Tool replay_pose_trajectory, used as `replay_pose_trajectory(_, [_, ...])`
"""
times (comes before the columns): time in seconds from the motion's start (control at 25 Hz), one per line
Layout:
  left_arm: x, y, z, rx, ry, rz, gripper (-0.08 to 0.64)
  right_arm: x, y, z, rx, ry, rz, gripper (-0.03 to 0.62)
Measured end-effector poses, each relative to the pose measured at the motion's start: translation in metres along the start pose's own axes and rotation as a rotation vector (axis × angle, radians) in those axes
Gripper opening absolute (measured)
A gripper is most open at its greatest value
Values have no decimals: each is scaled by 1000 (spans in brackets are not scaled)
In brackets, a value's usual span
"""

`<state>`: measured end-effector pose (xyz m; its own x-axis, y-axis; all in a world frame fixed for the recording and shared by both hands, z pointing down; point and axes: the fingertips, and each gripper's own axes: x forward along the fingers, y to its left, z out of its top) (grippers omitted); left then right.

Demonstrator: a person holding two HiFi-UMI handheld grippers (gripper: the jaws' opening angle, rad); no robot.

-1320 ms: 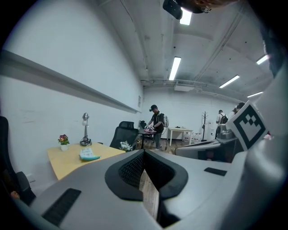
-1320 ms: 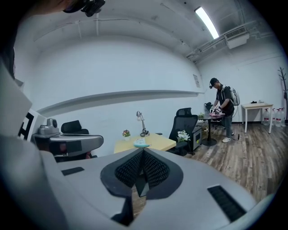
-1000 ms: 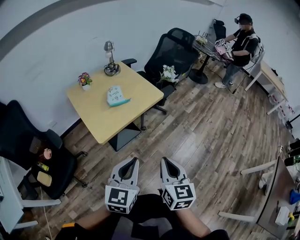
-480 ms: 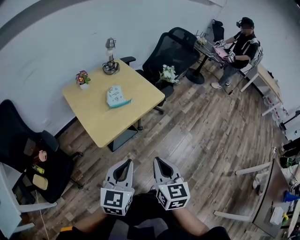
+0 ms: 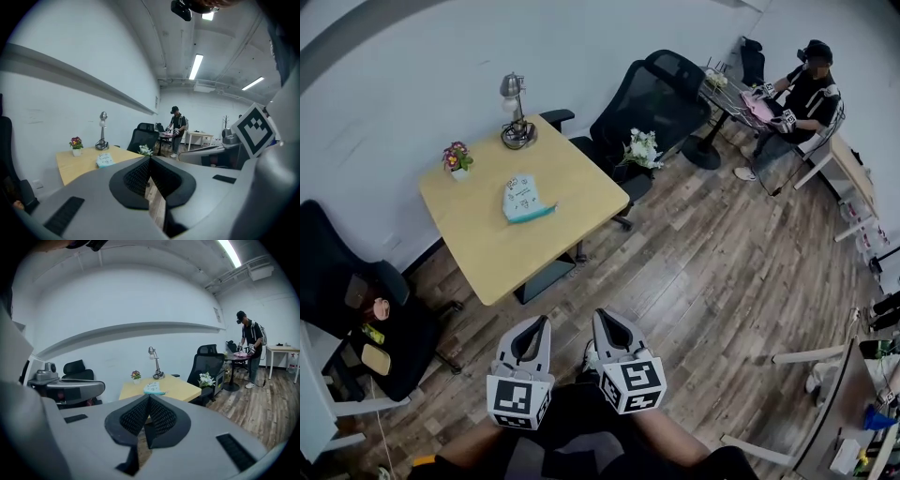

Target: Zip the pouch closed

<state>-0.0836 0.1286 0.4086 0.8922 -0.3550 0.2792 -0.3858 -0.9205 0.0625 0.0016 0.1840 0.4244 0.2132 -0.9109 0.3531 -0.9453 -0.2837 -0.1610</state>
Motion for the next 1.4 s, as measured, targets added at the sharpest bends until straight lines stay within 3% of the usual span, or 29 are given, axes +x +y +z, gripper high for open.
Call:
replay_pose_trajectory(0.48, [93,-9,30,0,8,127,9,58,-84,41,-22,-18,125,15])
replay_pose_trajectory(0.96, [117,-7,36,24,36,214,9,83,-93,48,-60,-18,245,15])
replay_pose_trajectory(1.16, [129,13,31,6,56,215,9,105,-85,45,-73,16,263,15])
replay_pose_trajectory(1.4, [159,39,42,11,45,148,9,136,-82,50,-122,63,234,15])
